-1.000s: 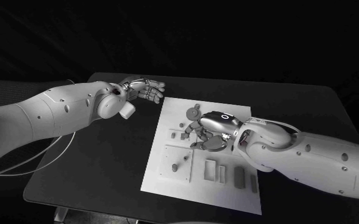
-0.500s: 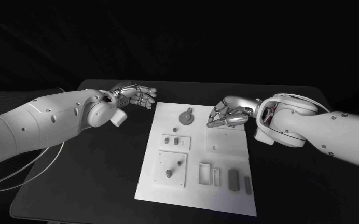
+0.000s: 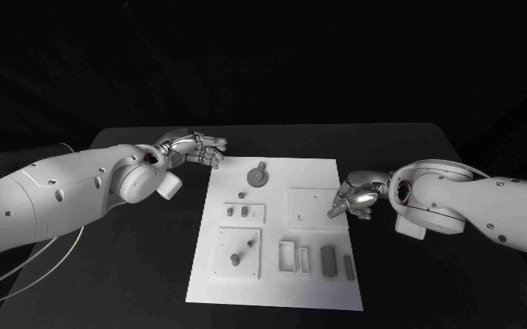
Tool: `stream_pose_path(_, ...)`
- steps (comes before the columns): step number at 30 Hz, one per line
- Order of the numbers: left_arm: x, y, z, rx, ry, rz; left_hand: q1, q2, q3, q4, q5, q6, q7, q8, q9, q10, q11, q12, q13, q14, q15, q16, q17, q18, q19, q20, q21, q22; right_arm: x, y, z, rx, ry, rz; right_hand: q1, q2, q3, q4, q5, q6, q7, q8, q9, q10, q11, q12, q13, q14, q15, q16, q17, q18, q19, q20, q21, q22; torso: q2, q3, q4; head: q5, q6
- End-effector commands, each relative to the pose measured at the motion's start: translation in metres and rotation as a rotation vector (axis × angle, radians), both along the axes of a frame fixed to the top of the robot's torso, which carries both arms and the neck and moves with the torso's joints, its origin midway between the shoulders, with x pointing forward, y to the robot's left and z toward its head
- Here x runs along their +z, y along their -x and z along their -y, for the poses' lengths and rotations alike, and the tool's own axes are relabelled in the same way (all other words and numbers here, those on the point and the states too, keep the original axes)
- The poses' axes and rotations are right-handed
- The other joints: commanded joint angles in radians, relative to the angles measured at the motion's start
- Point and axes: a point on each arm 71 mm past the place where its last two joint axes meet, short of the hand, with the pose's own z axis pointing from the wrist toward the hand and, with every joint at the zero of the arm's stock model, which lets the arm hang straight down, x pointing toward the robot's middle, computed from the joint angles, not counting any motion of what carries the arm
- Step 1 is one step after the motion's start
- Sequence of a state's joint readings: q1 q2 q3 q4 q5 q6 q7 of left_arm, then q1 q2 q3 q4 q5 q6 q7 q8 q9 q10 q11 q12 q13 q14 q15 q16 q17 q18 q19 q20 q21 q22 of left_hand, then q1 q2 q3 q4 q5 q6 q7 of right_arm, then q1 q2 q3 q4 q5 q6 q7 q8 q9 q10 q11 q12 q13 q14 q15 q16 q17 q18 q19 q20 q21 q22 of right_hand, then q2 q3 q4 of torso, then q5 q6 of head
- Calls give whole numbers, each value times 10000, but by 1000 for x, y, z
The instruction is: Assemble the parts on the task board
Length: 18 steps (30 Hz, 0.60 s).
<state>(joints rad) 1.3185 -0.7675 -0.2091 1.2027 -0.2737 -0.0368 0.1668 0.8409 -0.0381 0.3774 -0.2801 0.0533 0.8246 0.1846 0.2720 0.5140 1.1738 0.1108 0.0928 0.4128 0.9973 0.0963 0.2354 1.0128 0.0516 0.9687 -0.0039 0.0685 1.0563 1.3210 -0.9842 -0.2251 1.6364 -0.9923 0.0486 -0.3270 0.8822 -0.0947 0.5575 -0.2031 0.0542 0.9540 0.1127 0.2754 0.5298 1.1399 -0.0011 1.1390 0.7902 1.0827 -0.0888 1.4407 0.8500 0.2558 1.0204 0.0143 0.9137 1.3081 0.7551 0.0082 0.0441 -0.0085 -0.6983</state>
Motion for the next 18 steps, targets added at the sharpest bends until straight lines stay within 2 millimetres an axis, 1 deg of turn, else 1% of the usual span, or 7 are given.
stream_pose_path(1,2,0,3,191,-16,425,-11,-52,-47,-1,8,60,-18,65,-9,34,-81,39,14,56,-8,-19,9,198,74,14,61,-2,-7,9,7,-384,817,-958,-207,-125,0,52,-3,94,-30,60,15,166,-24,75,-17,246,-99,78,-23,60,154,3,-17,-15,-137,36,-139,-46,-149)
stream_pose_path(4,0,2,4,154,-53,421,-33,-35,-63,-3,6,128,-73,98,-5,46,-90,47,19,75,-18,-18,10,198,92,4,62,-3,-14,15,6,-402,909,-1190,-439,-252,74,287,-1,175,-77,90,30,382,-69,187,32,448,-139,156,-15,60,346,-66,34,-30,-202,54,-160,-83,-254)
stream_pose_path(7,-2,4,5,130,-60,361,-44,-37,-73,-5,3,143,-88,104,-6,51,-92,50,21,81,-20,-18,10,197,96,2,61,-4,-20,20,5,-380,1006,-1355,-594,-357,213,540,150,234,-110,106,37,538,-105,303,102,616,-172,228,0,60,502,-157,93,-27,-240,47,-177,-120,-342)
stream_pose_path(12,-6,6,8,121,-102,253,-85,-65,-107,-5,1,141,-68,97,-16,62,-98,56,26,94,-25,-17,10,197,108,-4,61,-5,-27,27,-1,-250,1216,-1425,-1011,-658,286,996,-22,300,-141,123,52,654,-137,402,191,785,-219,288,15,60,663,-270,158,-18,-293,51,-209,-200,-508)
stream_pose_path(15,-7,7,9,82,-111,198,-112,-82,-128,-3,0,134,-48,89,-24,64,-100,57,27,98,-28,-19,10,196,113,-7,60,-7,-29,30,-5,-133,1313,-1385,-1324,-848,318,1329,-40,358,-179,152,75,692,-164,428,224,828,-249,309,25,60,704,-324,167,-20,-312,45,-217,-270,-578)
stream_pose_path(17,-7,7,10,57,-114,171,-139,-84,-143,4,-2,131,-40,84,-29,65,-100,58,27,101,-29,-21,9,195,116,-8,57,-9,-30,31,-8,15,1448,-1309,-1471,-977,370,1523,-39,385,-194,169,91,716,-178,443,245,848,-265,324,33,60,725,-359,177,-18,-314,31,-225,-319,-596)
stream_pose_path(18,-8,7,11,39,-123,143,-165,-90,-158,10,-3,129,-36,80,-34,65,-101,58,28,104,-30,-23,9,195,119,-10,56,-11,-32,33,-10,182,1589,-1291,-1590,-1071,395,1662,-43,452,-210,208,115,752,-202,466,264,868,-277,343,42,60,742,-383,190,-12,-314,17,-226,-380,-622)
